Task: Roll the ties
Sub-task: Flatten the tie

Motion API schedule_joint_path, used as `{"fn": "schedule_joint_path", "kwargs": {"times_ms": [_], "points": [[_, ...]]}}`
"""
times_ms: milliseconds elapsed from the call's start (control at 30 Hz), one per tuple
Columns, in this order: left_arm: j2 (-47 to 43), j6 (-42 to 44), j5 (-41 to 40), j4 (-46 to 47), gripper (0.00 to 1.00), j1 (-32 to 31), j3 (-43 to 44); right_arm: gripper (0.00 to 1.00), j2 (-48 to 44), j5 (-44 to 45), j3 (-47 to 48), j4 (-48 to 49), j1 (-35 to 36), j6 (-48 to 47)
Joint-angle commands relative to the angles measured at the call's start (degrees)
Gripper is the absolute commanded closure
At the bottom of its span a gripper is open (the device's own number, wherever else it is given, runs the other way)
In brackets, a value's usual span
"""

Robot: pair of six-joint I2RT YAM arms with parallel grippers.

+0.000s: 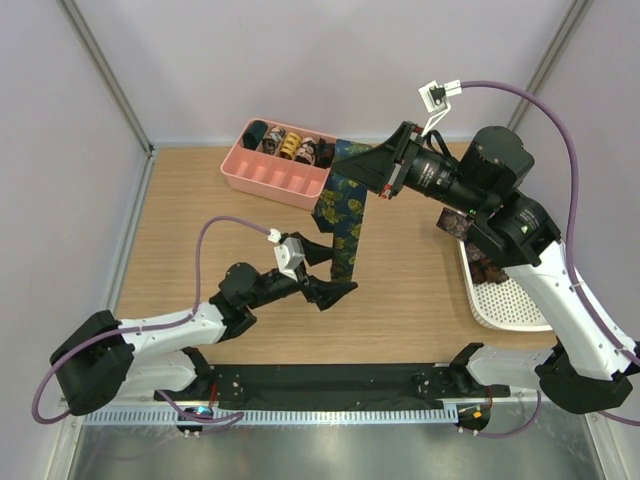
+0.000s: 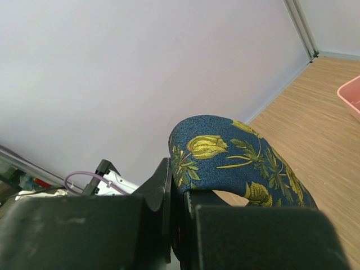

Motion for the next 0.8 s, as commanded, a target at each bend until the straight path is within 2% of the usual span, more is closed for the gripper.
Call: {"fn": "schedule_joint_path", "kwargs": {"times_ms": [0, 133, 333, 500, 567, 633, 700, 733, 767], "points": [[1.06, 4.08, -5.68, -0.72, 0.18, -0.84, 0.66, 0.99, -0.42, -1.09, 2.41, 3.68, 0.20, 0.73], [1.77, 3.47, -7.26, -0.46, 0.13, -1.28, -1.10, 0.99, -0.68, -0.21, 2.58, 3.42, 0.29, 0.20], [5.19, -2.68, -6.21, -0.28, 0.19, -2.76, -2.42, 0.97, -1.47, 4.44, 3.20, 3.59, 0.29, -2.87], [2.66, -6.37, -7.70, -2.47, 0.22, -6.72, -5.41, 0.98, -1.82, 13.75, 1.71, 2.36, 0.20, -8.50], [0.81, -10.22, -7.53, -7.74, 0.23, -6.81, -6.29, 0.98, -2.52, 16.39, -1.80, 4.38, 0.20, -10.33], [-2.08, -12.96, -7.53, -11.69, 0.25, -6.99, -7.52, 0.98, -3.14, 22.88, -4.52, 4.74, 0.11, -11.48], [-5.16, -16.39, -6.65, -12.15, 0.25, -6.99, -9.97, 0.98, -3.49, 27.71, -7.67, 5.70, 0.20, -13.68], [-6.13, -17.18, -6.30, -13.37, 0.26, -6.99, -10.51, 0.98, -3.58, 29.39, -9.00, 6.14, 0.11, -14.12], [-7.45, -18.67, -6.38, -15.29, 0.32, -6.99, -10.69, 0.98, -3.67, 30.63, -10.41, 6.93, 0.03, -14.47]]}}
